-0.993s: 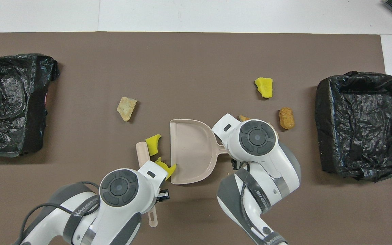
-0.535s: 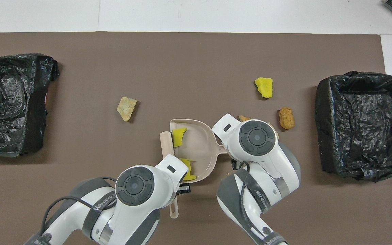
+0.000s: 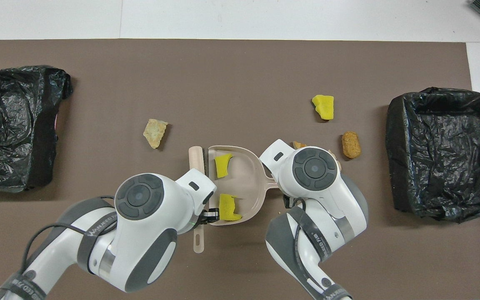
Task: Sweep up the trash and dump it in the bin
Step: 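Sweep the yellow sponges into the dustpan with the left gripper's brush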
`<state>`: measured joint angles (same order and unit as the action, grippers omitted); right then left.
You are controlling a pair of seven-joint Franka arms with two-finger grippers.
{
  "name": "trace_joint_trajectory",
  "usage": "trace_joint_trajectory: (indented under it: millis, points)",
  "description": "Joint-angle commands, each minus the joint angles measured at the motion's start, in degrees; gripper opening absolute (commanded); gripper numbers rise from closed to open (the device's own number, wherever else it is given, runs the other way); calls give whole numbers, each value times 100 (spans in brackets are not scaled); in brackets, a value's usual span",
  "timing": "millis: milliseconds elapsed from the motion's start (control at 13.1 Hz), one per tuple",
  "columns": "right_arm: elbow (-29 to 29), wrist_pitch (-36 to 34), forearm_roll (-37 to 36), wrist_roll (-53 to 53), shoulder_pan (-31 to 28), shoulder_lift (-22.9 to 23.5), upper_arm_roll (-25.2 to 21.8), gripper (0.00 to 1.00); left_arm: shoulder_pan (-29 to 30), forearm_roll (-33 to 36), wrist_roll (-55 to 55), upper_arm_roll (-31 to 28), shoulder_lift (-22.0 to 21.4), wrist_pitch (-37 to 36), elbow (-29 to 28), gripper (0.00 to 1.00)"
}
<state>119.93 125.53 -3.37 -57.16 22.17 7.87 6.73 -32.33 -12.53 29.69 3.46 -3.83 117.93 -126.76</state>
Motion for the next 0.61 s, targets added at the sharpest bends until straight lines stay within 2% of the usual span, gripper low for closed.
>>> trace_joint_trajectory:
  millis: [0, 229, 535]
  points:
    - [92, 33, 56, 249, -11, -67, 22, 0, 471, 757, -296, 6, 180, -288, 379, 0]
    - [101, 33, 56, 294, -11, -75, 22, 0, 1261, 875, -1182, 14, 663, -297, 1011, 0]
    - [101, 24, 56, 373, -11, -75, 22, 0, 2167, 1156, -2956, 5, 1014, -218, 1433, 0]
